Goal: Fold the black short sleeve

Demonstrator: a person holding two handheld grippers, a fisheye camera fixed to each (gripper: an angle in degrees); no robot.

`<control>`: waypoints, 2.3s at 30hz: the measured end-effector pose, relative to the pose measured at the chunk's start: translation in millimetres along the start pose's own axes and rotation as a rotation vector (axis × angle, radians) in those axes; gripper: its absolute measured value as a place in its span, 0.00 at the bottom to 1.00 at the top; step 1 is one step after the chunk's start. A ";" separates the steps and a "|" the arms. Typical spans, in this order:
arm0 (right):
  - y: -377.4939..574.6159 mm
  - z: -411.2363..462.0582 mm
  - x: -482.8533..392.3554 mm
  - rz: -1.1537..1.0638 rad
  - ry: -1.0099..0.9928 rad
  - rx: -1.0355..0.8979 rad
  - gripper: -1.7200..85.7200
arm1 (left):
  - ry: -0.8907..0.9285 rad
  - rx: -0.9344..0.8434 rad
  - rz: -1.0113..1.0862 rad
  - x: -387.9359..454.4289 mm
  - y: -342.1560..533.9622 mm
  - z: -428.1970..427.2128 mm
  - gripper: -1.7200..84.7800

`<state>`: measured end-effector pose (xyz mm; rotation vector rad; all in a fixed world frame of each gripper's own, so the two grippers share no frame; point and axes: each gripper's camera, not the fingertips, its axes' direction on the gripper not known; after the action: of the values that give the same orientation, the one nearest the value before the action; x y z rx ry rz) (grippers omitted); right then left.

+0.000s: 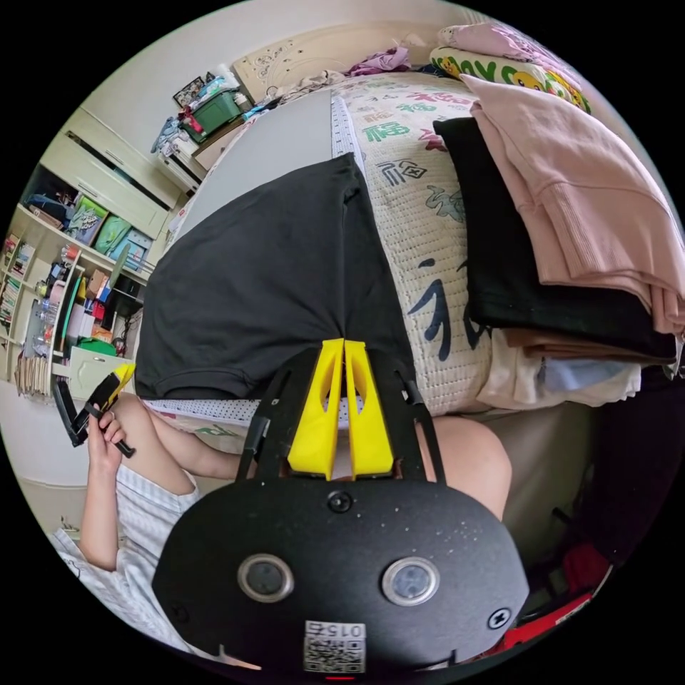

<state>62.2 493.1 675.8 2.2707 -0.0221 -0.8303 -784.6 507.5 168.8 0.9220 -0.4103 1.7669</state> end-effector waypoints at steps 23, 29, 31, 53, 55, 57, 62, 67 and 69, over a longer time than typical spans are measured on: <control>0.3 -13.6 -11.0 -0.126 0.076 -0.061 0.02 | -0.136 -0.092 -0.059 11.7 -57.2 -88.1 0.01; -0.3 -26.6 6.3 -0.095 -0.022 -0.071 0.02 | -0.047 -0.078 -0.134 6.2 -76.1 -124.3 0.02; 1.2 -30.4 18.3 -0.060 -0.090 -0.069 0.02 | -0.029 -0.066 -0.162 3.8 -82.4 -136.4 0.02; 26.3 -73.7 108.5 0.186 -0.250 0.116 0.13 | -0.071 -0.186 0.309 272.3 -393.1 -180.3 0.11; 17.7 -64.0 102.2 0.144 -0.197 0.050 0.13 | -0.060 -0.212 0.356 317.4 -427.9 -158.7 0.12; 9.6 -52.3 93.8 0.098 -0.154 -0.019 0.14 | -0.012 -0.253 0.365 357.7 -461.1 -135.9 0.12; -1.5 -47.4 94.1 0.113 -0.164 -0.026 0.14 | -0.090 -0.353 0.402 457.0 -538.0 -61.5 0.14; -11.3 -39.8 82.5 0.092 -0.090 -0.043 0.13 | -0.133 -0.415 0.292 493.4 -588.9 -19.5 0.15; -15.3 -37.1 80.7 0.083 -0.077 -0.054 0.13 | -0.111 -0.425 0.261 504.7 -603.4 -10.5 0.15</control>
<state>144.2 507.9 641.3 2.1716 -0.1275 -0.8639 -316.2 1074.1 448.9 0.6838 -0.9740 1.7662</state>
